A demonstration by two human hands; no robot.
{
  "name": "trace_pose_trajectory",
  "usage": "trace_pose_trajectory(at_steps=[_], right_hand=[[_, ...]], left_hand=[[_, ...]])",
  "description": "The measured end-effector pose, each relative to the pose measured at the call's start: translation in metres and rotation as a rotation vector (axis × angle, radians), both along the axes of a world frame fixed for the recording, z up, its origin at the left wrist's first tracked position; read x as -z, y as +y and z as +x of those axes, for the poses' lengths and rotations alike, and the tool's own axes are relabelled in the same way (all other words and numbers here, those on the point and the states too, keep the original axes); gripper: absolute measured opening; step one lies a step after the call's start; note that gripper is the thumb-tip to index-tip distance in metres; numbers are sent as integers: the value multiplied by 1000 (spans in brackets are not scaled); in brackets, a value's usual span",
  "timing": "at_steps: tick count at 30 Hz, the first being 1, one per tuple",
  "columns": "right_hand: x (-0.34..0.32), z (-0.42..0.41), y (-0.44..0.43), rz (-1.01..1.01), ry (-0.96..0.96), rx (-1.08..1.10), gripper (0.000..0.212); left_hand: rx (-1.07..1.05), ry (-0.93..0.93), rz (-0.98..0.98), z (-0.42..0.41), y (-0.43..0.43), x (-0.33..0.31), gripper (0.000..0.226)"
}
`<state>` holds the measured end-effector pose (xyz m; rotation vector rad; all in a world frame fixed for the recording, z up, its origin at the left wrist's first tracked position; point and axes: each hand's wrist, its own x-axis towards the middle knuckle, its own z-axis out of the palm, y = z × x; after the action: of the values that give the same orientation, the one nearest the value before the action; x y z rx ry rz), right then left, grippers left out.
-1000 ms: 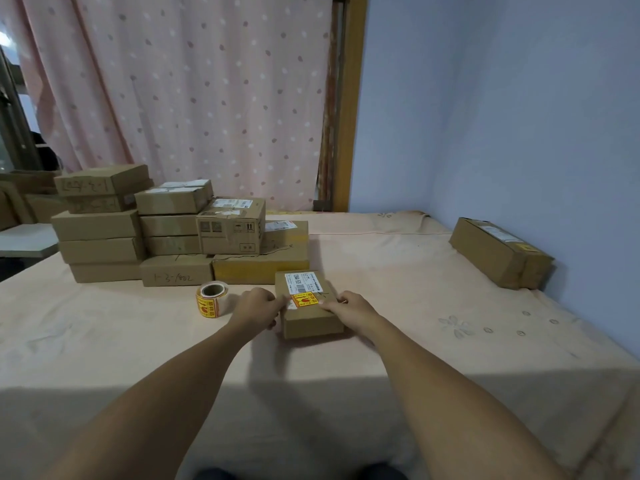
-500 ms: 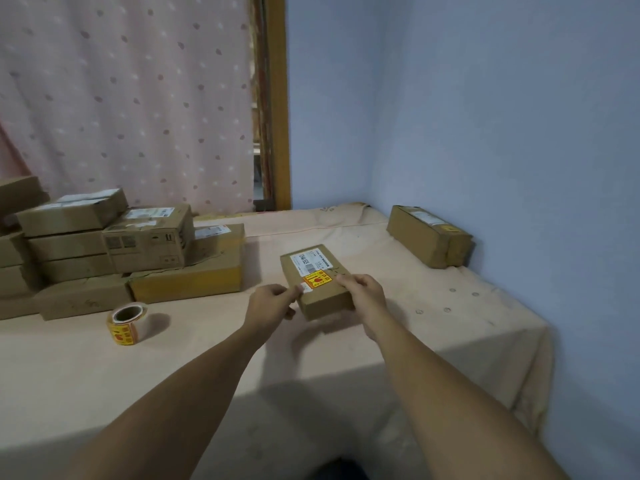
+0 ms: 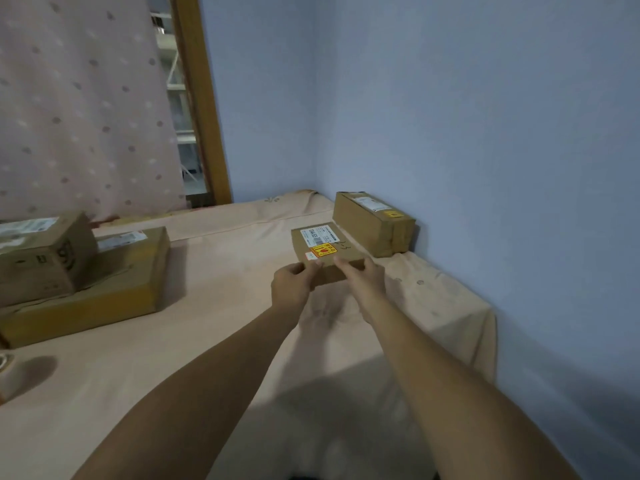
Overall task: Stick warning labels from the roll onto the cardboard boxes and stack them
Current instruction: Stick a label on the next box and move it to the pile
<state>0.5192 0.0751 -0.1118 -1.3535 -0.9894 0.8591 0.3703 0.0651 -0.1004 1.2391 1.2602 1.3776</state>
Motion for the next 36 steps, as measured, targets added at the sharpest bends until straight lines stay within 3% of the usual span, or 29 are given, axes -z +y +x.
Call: trace_pose_trajectory(at_steps=[2, 10, 14, 17, 22, 31, 36], right_hand=[[6, 15, 15, -45, -147, 30, 78], [15, 45, 58, -172, -348, 12, 67], [24, 42, 83, -237, -576, -4, 65], [29, 37, 100, -225, -560, 21, 65], [36, 36, 124, -169, -540, 47, 76], [49, 41, 140, -232, -805, 67, 88], [48, 42, 136, -210, -825, 81, 86]], left_hand=[[-4, 99, -4, 11, 17, 7, 19], [43, 563, 19, 35, 70, 36, 43], [-6, 692, -12, 32, 105, 44, 42], [-28, 776, -12, 34, 131, 49, 40], [-42, 791, -6, 47, 163, 55, 43], [-118, 838, 114, 63, 174, 60, 38], [-111, 865, 118, 61, 169, 59, 35]])
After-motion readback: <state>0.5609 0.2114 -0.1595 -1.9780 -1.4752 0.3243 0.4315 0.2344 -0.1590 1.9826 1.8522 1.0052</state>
